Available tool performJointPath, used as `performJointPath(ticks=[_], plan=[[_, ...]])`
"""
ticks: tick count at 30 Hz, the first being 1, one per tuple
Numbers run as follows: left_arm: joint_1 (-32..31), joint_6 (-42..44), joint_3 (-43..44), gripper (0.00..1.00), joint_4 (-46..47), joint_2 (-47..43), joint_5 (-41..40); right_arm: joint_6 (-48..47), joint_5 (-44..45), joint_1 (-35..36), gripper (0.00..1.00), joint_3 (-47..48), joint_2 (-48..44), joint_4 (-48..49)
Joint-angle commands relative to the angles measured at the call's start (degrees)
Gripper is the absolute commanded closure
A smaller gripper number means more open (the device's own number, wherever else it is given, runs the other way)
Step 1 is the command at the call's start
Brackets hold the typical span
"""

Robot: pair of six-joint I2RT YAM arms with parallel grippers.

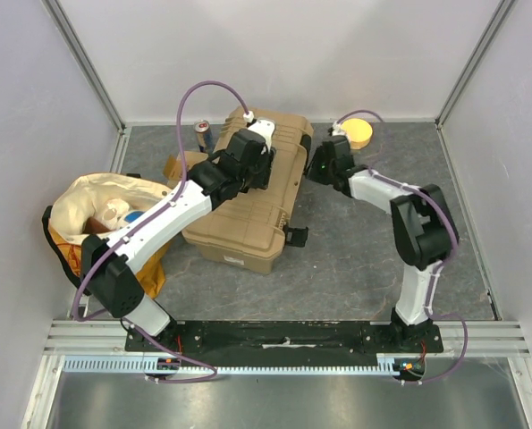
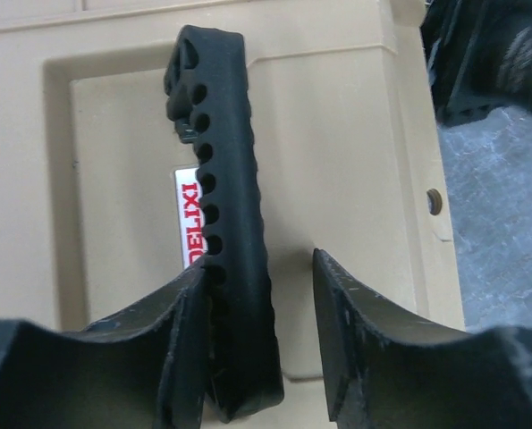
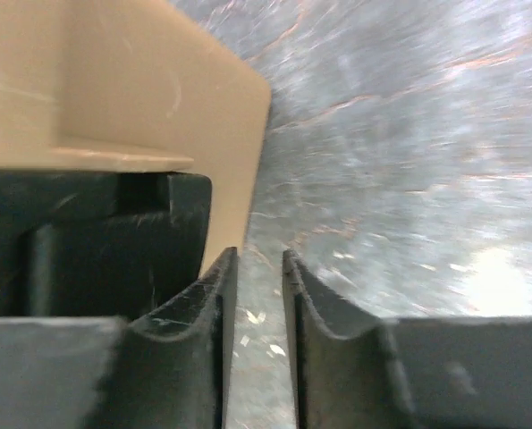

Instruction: Pack the tool kit

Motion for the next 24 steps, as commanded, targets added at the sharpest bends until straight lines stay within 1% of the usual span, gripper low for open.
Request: performJointPath(ticks=[1, 2, 3, 5, 7, 10, 13, 16, 18, 22, 24], plan=[[-3.92, -4.24, 1.15, 0.43, -5.38, 2.64, 10.06, 0.41, 8.23, -4.59, 0.52, -3.53, -12.4, -5.09], [-3.74, -3.98, 2.38, 0.39, -5.3, 2.38, 9.36, 0.32, 8.59, -5.38, 0.47, -4.68, -14.24, -5.97], [-3.65, -3.71, 3.61, 0.36, -5.21, 2.2, 8.83, 0.23, 8.59, -6.17, 0.43, -6.08, -16.35, -6.59], [-3.48, -3.1, 5.81, 0.33, -5.21, 1.85, 7.51, -0.21, 8.77, -7.66, 0.36, -8.63, -20.13, -8.26], [-3.48, -2.92, 7.65, 0.27, -5.12, 1.24, 6.19, -0.56, 7.81, -8.72, 0.29, -11.18, -25.14, -9.23], [-3.48, -2.57, 8.28, 0.25, -4.33, -0.78, 3.91, -1.26, 4.82, -9.25, 0.2, -15.84, -31.47, -9.94], [-3.48, -2.22, 6.79, 0.23, -3.63, -4.38, 2.24, -2.05, 0.78, -9.25, 0.13, -20.4, -38.24, -10.9], [-3.48, -2.13, 3.2, 0.21, -1.87, -10.26, 1.44, -1.62, -1.34, -9.34, 0.1, -25.06, -45.35, -11.78], [-3.48, -2.13, 0.04, 0.19, -0.73, -14.13, 0.65, -0.74, -5.45, -9.34, 0.09, -27.7, -49.83, -11.79], [-3.39, -2.65, -5.68, 0.17, -1.07, -21.25, -1.71, 1.89, -13.9, -9.34, 0.08, -32.36, -54.42, -11.35], [-3.21, -3.88, -9.28, 0.17, -2.3, -24.85, -4.0, 4.09, -17.85, -9.17, 0.08, -35.08, -56.35, -8.98]])
